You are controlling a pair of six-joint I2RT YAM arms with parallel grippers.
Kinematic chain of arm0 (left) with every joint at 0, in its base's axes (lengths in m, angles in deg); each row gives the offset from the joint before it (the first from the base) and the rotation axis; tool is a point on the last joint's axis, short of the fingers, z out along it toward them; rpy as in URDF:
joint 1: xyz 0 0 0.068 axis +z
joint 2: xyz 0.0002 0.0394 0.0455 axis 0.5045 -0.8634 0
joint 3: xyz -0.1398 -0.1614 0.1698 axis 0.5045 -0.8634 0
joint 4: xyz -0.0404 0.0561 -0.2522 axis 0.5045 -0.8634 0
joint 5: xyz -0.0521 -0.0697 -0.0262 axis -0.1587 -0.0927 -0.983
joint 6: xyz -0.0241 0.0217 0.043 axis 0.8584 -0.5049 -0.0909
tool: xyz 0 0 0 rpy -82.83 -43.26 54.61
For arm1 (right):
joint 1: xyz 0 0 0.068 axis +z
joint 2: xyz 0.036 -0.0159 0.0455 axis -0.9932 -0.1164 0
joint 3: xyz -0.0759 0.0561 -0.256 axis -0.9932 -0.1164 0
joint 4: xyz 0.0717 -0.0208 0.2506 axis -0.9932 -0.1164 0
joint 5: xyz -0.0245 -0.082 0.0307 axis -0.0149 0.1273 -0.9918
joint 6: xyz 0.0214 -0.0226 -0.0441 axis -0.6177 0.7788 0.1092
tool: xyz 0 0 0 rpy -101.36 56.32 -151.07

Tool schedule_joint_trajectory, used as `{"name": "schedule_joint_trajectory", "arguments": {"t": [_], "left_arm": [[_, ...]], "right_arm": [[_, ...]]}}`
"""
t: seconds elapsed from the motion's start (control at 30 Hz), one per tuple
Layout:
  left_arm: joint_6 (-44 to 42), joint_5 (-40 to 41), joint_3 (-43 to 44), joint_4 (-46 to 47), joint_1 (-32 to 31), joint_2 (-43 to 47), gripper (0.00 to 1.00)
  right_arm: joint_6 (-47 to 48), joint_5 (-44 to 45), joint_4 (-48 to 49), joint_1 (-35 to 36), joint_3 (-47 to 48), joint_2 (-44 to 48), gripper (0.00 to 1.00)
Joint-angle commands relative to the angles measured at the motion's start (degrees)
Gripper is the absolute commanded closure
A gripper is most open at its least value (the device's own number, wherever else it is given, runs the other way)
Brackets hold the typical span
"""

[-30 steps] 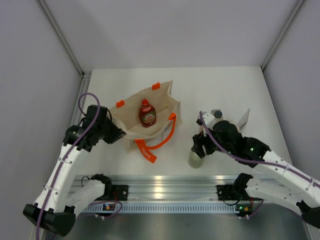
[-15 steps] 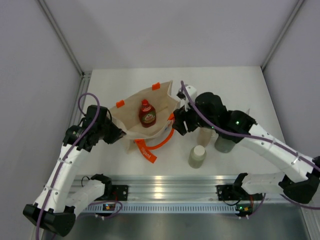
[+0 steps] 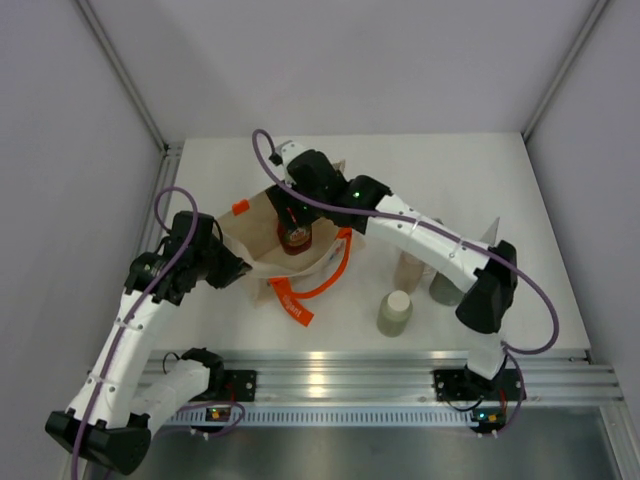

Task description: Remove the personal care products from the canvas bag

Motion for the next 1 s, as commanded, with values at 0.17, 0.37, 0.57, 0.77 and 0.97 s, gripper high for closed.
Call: {"name": "schedule_joint_trajectory", "arguments": {"t": [0.17, 0.37, 0.57, 0.77, 0.97], "left_arm": [[-0.2, 0.8, -1.2, 0.7, 0.3, 0.6, 1.0], [-0.6, 0.6, -1.7, 0.7, 0.3, 0.5, 1.0], [-1.2, -1.1, -1.7, 0.6, 0.3, 0.5, 1.0], [-1.6, -1.5, -0.6, 0.6, 0.4, -0.5, 1.0], [-2.4, -2.4, -1.2, 0.5, 0.3, -0.5, 1.0]], "right_arm": [[19.0, -7.1, -1.6, -1.4, 11.1, -7.9, 0.17], [40.2, -17.8, -1.5, -2.3, 7.2, -8.4, 0.13], [49.8, -22.7, -1.6, -5.3, 7.9, -11.1, 0.12], [54.7, -26.2, -1.5, -8.4, 8.3, -14.4, 0.13], [57.6, -27.8, -1.3, -9.8, 8.2, -16.9, 0.14]]}}
